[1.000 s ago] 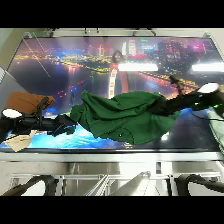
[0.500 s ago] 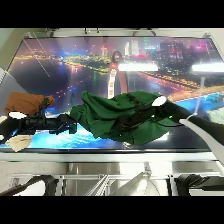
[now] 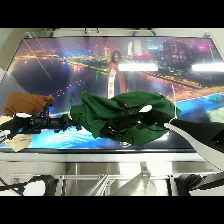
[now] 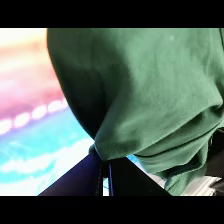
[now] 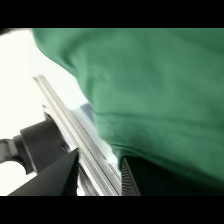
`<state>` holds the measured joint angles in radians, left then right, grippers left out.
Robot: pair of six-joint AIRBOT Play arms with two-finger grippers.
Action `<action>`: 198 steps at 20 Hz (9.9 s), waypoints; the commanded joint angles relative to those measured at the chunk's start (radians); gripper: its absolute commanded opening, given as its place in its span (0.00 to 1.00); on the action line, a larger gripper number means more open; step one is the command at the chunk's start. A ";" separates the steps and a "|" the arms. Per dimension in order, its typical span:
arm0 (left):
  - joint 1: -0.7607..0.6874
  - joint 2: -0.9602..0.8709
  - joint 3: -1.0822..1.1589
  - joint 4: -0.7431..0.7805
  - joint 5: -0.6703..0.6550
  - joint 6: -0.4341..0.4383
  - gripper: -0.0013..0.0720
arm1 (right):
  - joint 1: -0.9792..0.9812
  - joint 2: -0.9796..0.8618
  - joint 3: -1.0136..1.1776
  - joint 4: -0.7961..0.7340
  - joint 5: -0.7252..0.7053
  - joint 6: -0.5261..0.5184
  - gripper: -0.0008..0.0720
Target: Fold the shirts.
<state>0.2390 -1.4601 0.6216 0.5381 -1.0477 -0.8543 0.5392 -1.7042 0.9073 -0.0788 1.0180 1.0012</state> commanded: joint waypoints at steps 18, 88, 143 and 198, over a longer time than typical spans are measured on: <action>0.282 0.583 0.930 -0.074 -0.253 -0.207 0.04 | -0.706 0.852 0.463 0.116 -0.098 -0.112 0.04; 0.141 0.196 1.216 0.060 -0.475 -0.362 0.04 | -0.715 0.793 0.307 -0.286 0.211 0.119 0.04; 0.144 0.414 1.064 0.018 -0.531 -0.422 0.04 | -1.209 1.030 0.393 -0.138 0.187 -0.123 0.03; 0.181 -0.415 0.806 0.353 -0.653 -0.293 0.04 | -0.500 0.546 -0.499 -0.605 -0.033 0.249 0.79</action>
<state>0.3626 -1.9175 1.4979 0.8909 -1.7142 -1.1618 -0.1051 -1.0664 0.4168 -0.7574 1.0931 1.2495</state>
